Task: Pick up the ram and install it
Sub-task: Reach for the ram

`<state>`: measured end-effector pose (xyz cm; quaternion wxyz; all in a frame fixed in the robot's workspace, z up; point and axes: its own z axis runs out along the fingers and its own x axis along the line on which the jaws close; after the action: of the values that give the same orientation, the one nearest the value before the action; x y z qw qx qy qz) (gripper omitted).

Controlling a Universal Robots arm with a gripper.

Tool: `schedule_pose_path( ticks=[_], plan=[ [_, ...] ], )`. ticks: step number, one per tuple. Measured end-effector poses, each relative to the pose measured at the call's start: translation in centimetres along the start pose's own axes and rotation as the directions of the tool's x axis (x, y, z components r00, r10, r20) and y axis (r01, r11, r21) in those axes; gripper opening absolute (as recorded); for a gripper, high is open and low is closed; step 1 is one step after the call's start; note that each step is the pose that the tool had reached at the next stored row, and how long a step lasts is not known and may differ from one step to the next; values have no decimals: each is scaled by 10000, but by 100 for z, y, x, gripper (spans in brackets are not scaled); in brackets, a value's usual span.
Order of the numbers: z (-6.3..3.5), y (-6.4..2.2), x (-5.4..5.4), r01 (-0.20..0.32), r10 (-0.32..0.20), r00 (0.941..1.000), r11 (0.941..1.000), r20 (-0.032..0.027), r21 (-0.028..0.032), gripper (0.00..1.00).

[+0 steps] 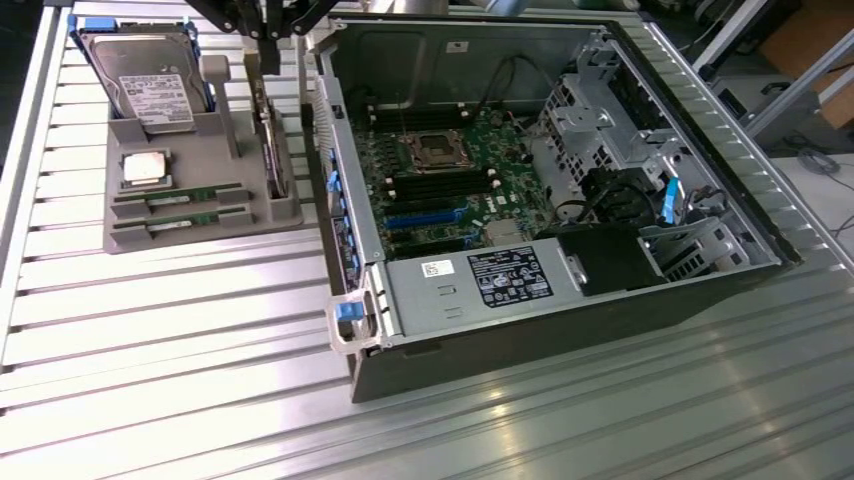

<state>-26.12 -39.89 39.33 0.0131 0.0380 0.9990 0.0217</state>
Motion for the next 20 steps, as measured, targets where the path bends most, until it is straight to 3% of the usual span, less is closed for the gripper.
schedule_pose_path(
  ticks=[20],
  plan=[
    [-3, -10, 126, 0, 0, 10000, 10000, 0, 0, 11]
  ],
)
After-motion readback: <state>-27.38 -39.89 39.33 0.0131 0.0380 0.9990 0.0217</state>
